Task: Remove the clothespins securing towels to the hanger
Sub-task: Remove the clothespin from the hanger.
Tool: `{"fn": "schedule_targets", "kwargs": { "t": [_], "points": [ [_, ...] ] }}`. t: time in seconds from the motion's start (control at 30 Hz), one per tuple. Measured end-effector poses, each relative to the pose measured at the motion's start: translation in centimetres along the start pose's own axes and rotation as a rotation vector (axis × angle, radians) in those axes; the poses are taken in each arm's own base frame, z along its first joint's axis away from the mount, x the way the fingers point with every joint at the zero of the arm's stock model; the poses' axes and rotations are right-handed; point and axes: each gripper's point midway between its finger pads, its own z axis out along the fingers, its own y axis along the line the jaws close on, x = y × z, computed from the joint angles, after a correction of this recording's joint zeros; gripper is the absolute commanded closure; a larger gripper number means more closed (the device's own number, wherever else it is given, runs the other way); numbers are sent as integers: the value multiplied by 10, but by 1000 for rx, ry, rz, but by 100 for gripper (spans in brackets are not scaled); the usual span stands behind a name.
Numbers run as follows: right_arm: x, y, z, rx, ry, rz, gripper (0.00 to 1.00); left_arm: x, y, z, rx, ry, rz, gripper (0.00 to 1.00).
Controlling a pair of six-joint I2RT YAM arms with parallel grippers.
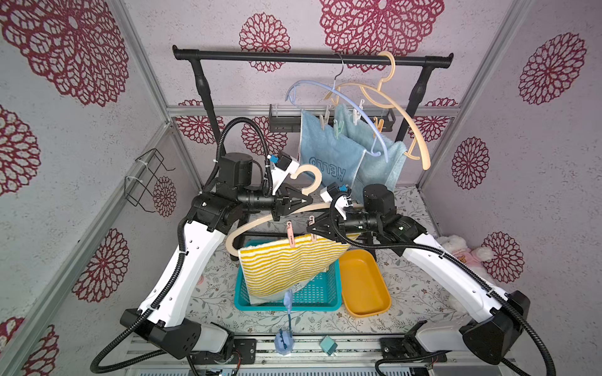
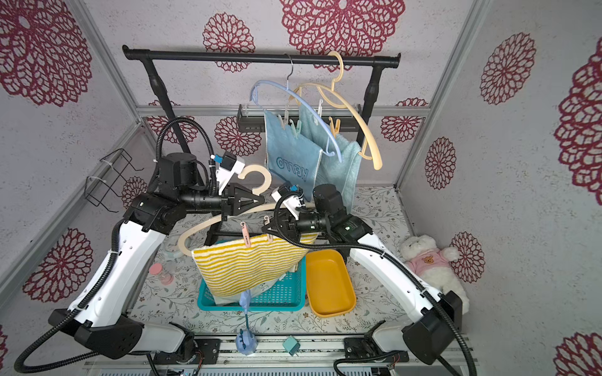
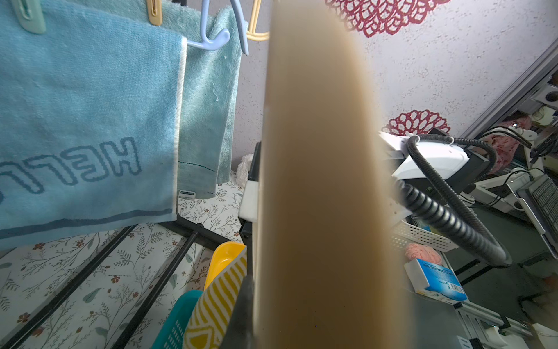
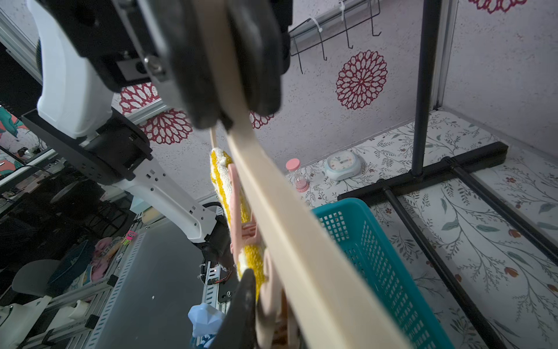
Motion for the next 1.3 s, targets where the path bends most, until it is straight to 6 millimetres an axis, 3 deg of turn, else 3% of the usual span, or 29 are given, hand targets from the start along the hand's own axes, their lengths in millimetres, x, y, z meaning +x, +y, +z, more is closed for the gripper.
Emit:
{"fn": "schedule_targets", "kwargs": {
  "t": [1.3],
  "points": [
    [-12, -21, -13, 196, -82, -11, 100, 2, 4, 6, -5, -10, 37, 100]
  ]
}}
